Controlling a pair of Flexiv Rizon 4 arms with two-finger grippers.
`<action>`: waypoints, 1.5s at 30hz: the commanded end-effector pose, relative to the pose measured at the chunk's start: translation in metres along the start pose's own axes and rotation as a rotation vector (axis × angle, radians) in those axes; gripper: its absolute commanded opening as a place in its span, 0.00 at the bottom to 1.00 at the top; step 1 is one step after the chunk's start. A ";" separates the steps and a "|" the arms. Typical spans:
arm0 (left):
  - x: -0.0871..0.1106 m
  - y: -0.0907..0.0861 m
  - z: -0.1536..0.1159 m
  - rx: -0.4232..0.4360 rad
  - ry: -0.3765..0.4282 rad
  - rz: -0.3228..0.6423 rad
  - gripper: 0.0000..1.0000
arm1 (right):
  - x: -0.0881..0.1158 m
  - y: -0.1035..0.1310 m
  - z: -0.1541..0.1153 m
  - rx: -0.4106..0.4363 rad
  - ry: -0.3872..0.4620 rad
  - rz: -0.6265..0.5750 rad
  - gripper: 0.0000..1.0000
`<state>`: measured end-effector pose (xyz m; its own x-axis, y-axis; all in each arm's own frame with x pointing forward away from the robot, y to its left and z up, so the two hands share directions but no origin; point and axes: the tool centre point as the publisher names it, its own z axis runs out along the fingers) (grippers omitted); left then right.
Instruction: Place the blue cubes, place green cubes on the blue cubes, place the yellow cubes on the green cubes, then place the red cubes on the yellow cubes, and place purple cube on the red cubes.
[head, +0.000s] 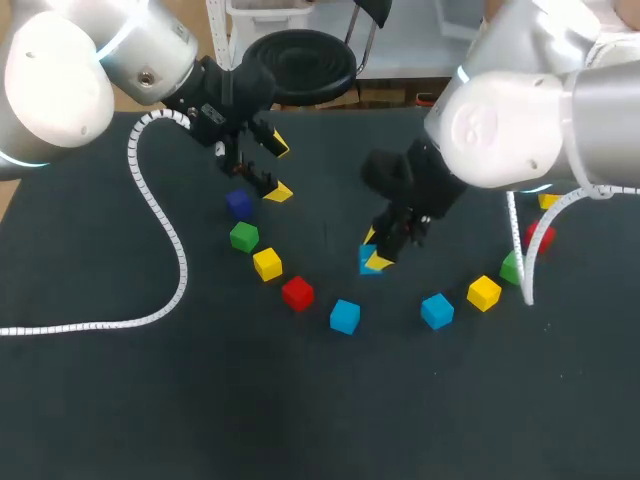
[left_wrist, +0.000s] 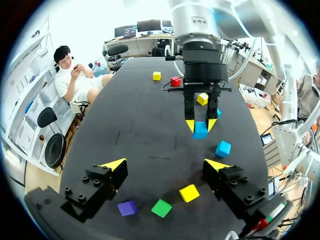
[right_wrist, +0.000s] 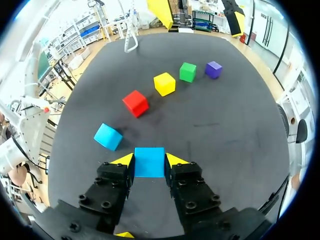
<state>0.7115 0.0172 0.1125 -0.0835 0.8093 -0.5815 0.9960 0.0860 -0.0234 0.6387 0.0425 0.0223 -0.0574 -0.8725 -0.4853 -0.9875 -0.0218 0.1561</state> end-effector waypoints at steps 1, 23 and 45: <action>-0.001 0.002 0.000 0.003 0.004 -0.001 1.00 | 0.003 -0.005 0.000 0.003 0.000 -0.004 0.00; -0.001 0.002 0.000 0.003 0.004 -0.001 1.00 | 0.002 -0.038 0.001 0.001 -0.008 -0.042 0.00; -0.001 0.002 0.000 0.003 0.004 -0.001 1.00 | 0.001 -0.053 0.014 -0.027 0.002 -0.040 0.00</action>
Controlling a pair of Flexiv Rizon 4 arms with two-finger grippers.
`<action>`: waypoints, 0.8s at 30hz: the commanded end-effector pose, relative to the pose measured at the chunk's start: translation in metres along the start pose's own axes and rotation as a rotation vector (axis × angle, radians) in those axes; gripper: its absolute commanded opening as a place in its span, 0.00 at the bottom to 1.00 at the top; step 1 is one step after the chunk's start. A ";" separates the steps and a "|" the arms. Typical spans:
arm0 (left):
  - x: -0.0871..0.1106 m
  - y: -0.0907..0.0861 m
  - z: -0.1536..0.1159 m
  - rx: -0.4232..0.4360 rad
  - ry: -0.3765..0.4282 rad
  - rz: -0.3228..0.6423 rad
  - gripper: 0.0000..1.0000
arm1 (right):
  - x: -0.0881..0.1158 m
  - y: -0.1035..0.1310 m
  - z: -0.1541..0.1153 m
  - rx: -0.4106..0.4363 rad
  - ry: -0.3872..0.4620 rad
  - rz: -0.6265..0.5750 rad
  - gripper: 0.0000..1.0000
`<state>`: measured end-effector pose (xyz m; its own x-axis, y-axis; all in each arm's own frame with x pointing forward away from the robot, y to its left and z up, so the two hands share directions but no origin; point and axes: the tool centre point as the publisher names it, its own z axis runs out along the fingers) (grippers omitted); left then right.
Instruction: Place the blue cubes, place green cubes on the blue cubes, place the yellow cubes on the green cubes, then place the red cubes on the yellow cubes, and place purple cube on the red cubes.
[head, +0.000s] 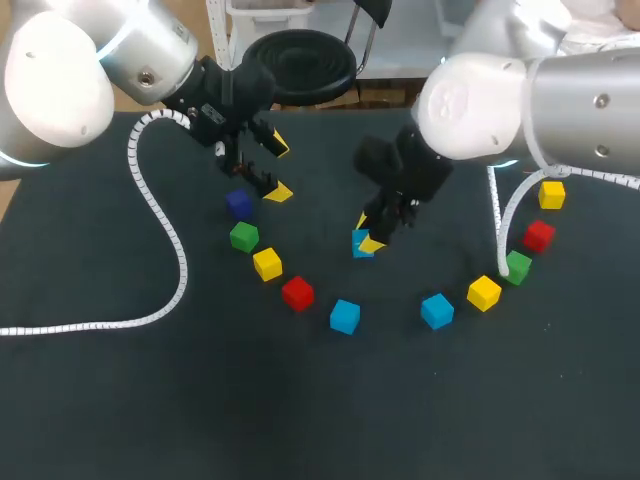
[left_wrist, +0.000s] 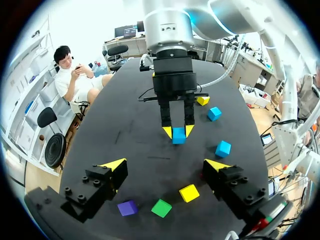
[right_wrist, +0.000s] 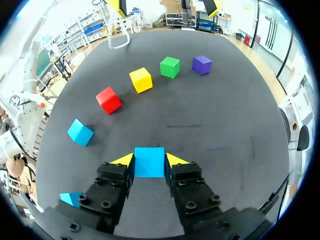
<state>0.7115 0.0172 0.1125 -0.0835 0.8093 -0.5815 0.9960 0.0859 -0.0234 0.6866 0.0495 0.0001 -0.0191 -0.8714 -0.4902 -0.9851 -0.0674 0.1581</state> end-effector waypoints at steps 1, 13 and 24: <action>-0.001 0.002 0.000 0.003 0.004 -0.001 1.00 | -0.001 -0.003 -0.002 -0.001 0.002 -0.003 0.00; -0.001 0.002 0.000 0.003 0.004 -0.001 1.00 | -0.003 -0.006 0.004 0.023 -0.002 -0.020 0.00; -0.001 0.002 0.000 0.003 0.004 -0.001 1.00 | -0.001 -0.010 0.008 0.026 0.004 -0.030 0.00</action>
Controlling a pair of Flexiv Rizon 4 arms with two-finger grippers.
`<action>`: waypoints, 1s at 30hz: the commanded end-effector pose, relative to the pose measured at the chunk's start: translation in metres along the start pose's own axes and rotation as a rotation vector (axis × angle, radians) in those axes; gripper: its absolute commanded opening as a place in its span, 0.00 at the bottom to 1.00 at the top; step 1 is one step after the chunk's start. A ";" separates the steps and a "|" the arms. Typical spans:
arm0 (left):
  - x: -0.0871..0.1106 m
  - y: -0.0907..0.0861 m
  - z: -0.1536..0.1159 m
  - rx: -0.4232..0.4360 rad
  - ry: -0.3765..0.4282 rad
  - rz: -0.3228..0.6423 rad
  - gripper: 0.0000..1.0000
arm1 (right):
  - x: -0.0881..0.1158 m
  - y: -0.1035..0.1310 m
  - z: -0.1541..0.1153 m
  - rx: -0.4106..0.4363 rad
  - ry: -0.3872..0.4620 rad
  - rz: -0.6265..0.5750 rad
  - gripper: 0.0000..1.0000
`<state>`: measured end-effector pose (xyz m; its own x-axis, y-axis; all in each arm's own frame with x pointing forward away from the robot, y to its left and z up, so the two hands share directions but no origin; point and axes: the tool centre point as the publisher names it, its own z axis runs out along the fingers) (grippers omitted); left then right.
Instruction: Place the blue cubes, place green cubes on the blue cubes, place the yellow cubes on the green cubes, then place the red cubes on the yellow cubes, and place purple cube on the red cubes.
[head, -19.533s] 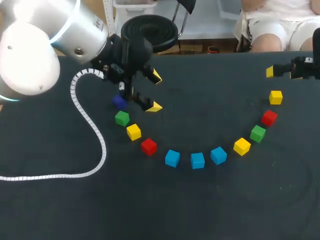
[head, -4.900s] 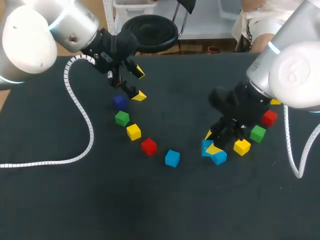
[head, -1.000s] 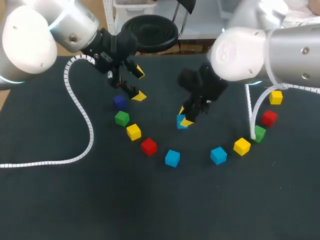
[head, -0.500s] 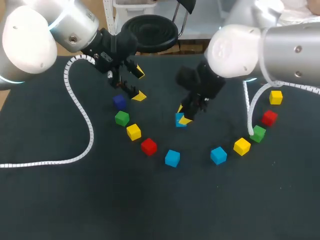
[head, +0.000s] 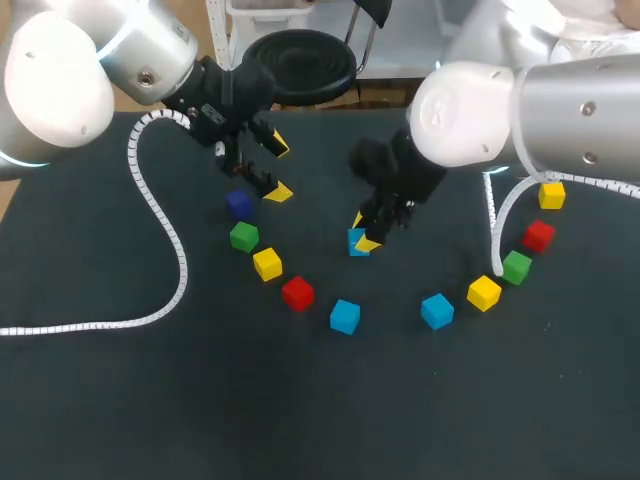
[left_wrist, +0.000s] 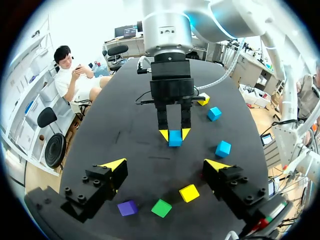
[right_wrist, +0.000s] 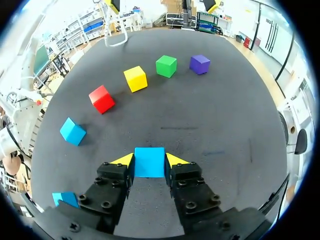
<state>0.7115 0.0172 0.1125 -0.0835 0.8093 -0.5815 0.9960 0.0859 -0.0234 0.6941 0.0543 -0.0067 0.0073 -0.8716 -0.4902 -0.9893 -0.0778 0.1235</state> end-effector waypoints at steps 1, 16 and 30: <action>-0.001 0.002 0.000 0.003 0.004 -0.001 1.00 | 0.000 -0.002 0.000 0.001 0.002 -0.005 0.00; -0.001 0.002 0.000 0.003 0.004 -0.001 1.00 | -0.001 -0.016 0.000 0.016 0.012 -0.013 0.00; -0.001 0.002 0.000 0.003 0.004 -0.001 1.00 | 0.001 -0.017 0.005 0.023 0.005 -0.009 0.00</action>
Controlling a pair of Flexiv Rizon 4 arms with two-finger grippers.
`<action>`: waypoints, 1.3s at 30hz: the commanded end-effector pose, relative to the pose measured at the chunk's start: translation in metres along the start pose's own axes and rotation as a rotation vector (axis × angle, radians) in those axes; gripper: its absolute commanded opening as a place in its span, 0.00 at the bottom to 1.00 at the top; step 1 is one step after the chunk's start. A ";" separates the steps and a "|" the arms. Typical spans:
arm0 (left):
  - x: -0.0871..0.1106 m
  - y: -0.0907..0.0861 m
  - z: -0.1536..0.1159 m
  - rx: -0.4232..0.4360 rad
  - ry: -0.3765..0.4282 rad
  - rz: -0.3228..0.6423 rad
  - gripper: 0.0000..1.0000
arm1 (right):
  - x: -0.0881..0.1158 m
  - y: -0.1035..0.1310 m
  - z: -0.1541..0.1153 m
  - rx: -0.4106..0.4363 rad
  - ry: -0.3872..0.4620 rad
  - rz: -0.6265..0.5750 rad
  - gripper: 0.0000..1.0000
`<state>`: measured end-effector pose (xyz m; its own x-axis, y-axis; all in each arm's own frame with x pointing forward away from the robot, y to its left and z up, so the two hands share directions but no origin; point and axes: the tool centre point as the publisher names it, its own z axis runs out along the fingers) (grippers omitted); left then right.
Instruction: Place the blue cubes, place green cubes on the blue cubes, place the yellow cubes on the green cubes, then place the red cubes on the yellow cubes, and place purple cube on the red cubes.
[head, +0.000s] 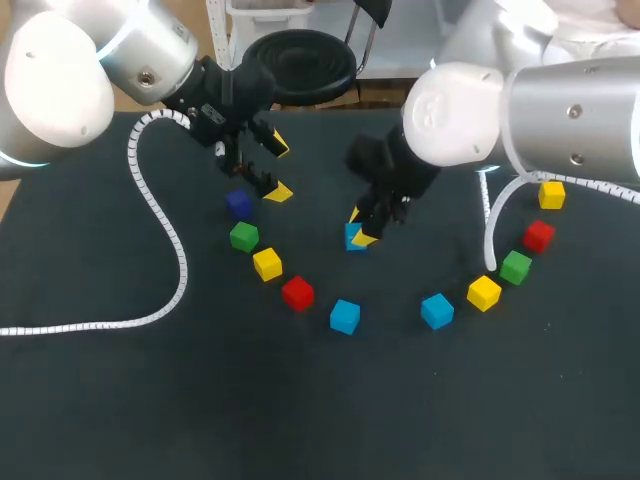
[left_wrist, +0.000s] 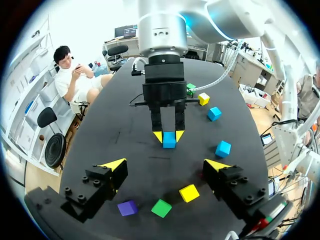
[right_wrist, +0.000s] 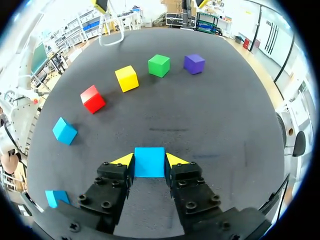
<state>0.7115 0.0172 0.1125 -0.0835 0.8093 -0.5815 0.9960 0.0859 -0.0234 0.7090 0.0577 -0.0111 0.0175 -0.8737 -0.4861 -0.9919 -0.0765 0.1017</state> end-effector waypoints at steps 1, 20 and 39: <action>-0.001 0.002 0.000 0.003 0.004 -0.001 1.00 | 0.002 -0.001 0.001 0.005 0.000 0.000 0.00; -0.001 0.002 0.000 0.003 0.004 -0.001 1.00 | 0.000 0.006 -0.001 0.036 0.005 0.023 0.00; -0.001 0.002 0.000 0.003 0.004 -0.001 1.00 | 0.001 0.004 -0.003 0.062 0.013 0.050 0.00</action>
<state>0.7115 0.0172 0.1125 -0.0835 0.8093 -0.5815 0.9960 0.0859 -0.0234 0.7080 0.0561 -0.0080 -0.0312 -0.8835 -0.4673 -0.9971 -0.0047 0.0754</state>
